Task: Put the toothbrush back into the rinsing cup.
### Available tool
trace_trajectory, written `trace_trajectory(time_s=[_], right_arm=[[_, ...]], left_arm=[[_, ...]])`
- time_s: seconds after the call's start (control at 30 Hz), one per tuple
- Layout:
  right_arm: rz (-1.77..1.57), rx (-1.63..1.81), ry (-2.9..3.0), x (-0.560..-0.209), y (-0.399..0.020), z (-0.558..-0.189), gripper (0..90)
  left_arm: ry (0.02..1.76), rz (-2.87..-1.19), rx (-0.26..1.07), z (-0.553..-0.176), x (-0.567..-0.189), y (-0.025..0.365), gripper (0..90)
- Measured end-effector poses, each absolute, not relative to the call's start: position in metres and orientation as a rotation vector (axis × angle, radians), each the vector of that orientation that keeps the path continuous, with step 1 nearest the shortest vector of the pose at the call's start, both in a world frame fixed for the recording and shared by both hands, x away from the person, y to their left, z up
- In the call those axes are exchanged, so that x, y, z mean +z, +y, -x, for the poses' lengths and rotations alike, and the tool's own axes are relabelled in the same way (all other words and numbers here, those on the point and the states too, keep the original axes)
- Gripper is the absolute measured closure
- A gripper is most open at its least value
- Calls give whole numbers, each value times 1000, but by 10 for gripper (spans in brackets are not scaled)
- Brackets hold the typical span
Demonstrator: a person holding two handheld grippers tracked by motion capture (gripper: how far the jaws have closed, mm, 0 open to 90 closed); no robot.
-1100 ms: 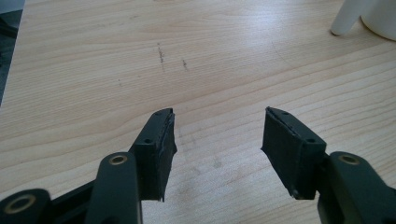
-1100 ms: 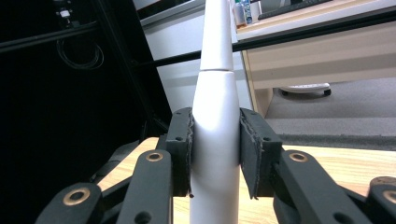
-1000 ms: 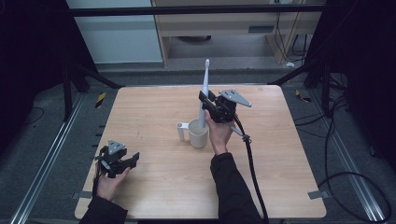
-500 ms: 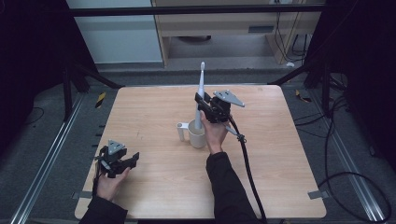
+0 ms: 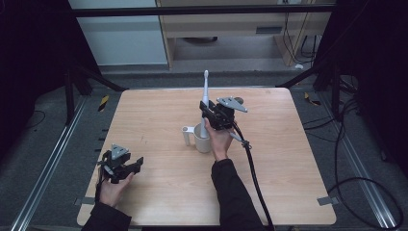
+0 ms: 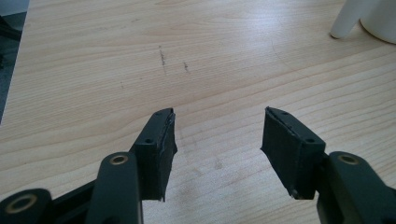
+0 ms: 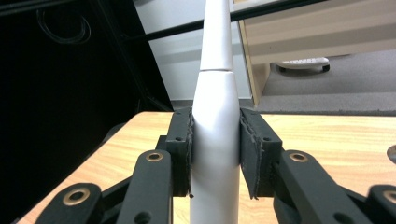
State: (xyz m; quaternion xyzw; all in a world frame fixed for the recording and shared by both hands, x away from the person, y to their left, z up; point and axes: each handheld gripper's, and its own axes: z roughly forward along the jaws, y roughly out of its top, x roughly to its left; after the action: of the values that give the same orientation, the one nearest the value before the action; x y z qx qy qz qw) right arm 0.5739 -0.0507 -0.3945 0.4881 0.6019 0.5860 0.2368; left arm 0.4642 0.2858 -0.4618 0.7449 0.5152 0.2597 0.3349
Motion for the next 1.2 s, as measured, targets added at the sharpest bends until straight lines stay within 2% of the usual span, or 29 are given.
trace_trajectory(time_s=[1.2], right_arm=[[-1375, 1400, 1873, -424, -42, -571, 668]], left_arm=[[1342, -1945, 678, -464, -462, 285, 435]])
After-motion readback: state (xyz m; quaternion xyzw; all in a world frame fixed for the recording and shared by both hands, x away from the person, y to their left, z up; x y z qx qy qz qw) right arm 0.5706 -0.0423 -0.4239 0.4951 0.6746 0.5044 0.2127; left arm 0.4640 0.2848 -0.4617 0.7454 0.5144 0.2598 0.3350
